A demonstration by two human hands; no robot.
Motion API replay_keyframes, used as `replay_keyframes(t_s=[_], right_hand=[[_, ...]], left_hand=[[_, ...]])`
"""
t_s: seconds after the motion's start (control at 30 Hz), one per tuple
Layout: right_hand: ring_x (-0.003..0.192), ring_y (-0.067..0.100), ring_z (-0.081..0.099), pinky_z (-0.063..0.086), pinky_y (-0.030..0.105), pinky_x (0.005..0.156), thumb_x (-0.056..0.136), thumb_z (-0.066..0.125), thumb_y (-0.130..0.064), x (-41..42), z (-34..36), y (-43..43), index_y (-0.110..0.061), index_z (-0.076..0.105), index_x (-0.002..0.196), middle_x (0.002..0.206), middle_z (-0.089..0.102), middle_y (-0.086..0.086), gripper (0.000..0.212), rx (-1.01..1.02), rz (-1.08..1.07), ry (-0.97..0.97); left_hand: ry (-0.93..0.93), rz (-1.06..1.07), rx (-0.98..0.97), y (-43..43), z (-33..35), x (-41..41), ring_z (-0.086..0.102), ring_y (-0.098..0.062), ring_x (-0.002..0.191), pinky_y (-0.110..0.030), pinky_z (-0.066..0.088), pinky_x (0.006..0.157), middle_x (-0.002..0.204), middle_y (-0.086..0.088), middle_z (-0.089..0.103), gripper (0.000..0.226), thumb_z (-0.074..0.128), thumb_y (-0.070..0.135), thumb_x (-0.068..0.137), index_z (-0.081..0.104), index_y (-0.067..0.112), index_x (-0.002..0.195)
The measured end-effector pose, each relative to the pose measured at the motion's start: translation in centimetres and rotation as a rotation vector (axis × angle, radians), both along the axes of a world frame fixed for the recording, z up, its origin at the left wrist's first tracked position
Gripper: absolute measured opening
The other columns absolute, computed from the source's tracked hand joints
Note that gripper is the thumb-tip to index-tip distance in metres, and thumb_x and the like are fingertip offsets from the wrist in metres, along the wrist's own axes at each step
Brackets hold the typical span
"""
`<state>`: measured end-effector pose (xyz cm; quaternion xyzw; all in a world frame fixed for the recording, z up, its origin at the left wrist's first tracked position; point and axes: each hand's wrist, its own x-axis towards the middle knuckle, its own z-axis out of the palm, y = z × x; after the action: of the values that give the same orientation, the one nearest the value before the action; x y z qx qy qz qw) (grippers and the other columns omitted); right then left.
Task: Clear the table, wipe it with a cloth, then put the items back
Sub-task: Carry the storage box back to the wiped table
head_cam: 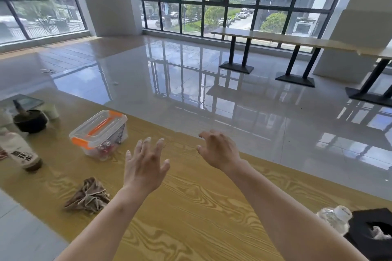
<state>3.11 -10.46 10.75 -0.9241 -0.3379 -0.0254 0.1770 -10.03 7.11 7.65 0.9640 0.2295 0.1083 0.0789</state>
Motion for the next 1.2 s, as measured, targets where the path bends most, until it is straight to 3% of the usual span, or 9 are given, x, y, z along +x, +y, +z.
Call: replay_keyframes(t_s=[0.37,0.53,0.63,0.77,0.93,1.07,1.2], right_hand=[[0.111,0.033,0.060,0.053,0.045,0.086,0.095,0.057,-0.034,3.2,-2.6,11.5,-0.012,0.060,0.123,0.117,0.065,0.009,0.036,-0.086,0.150,0.027],[0.104,0.034,0.061,0.054,0.043,0.082,0.094,0.056,-0.032,5.0,-4.2,19.7,-0.011,0.061,0.119,0.112,0.065,0.010,0.033,-0.117,0.182,0.034],[0.103,0.034,0.062,0.054,0.042,0.080,0.094,0.056,-0.033,6.4,-5.2,24.9,-0.012,0.062,0.117,0.113,0.066,0.010,0.032,-0.124,0.180,0.047],[0.107,0.035,0.062,0.054,0.043,0.083,0.095,0.057,-0.035,8.3,-6.5,31.2,-0.012,0.062,0.115,0.114,0.067,0.012,0.031,-0.127,0.153,0.128],[0.115,0.034,0.060,0.052,0.042,0.092,0.096,0.058,-0.039,10.5,-8.4,38.3,-0.012,0.059,0.128,0.125,0.065,0.013,0.041,-0.094,0.118,0.250],[0.111,0.032,0.061,0.053,0.041,0.087,0.099,0.054,-0.043,12.2,-9.9,43.1,-0.012,0.057,0.129,0.125,0.064,0.012,0.043,-0.038,0.078,0.356],[0.114,0.032,0.059,0.052,0.041,0.089,0.100,0.055,-0.038,13.5,-11.4,46.3,-0.010,0.051,0.133,0.130,0.058,0.014,0.044,-0.044,0.033,0.443]], left_hand=[[0.062,0.155,-0.009,10.2,-3.5,0.1,0.033,-0.032,0.145,-0.057,0.039,0.109,0.156,-0.014,0.035,0.066,0.051,0.050,0.094,0.030,0.027,0.152],[0.105,0.167,0.002,18.5,-4.5,1.2,0.047,-0.036,0.131,-0.055,0.042,0.105,0.145,-0.016,0.047,0.064,0.055,0.049,0.092,0.037,0.022,0.147],[0.117,0.188,-0.031,23.5,-4.9,2.2,0.045,-0.038,0.131,-0.057,0.043,0.103,0.144,-0.017,0.046,0.059,0.058,0.046,0.091,0.043,0.022,0.142],[0.112,0.242,-0.071,29.0,-5.6,3.3,0.039,-0.039,0.135,-0.057,0.045,0.101,0.146,-0.018,0.042,0.061,0.057,0.049,0.092,0.037,0.025,0.144],[0.091,0.419,-0.258,34.9,-7.4,4.7,0.015,-0.041,0.146,-0.056,0.030,0.115,0.156,-0.025,0.020,0.069,0.049,0.054,0.094,0.023,0.022,0.150],[0.068,0.541,-0.450,38.6,-9.4,5.9,0.035,-0.045,0.132,-0.056,0.037,0.108,0.143,-0.029,0.033,0.080,0.052,0.058,0.089,0.020,0.022,0.153],[0.037,0.579,-0.571,40.0,-10.4,6.9,0.044,-0.040,0.119,-0.050,0.042,0.098,0.132,-0.026,0.043,0.079,0.057,0.048,0.090,0.022,0.016,0.153]])
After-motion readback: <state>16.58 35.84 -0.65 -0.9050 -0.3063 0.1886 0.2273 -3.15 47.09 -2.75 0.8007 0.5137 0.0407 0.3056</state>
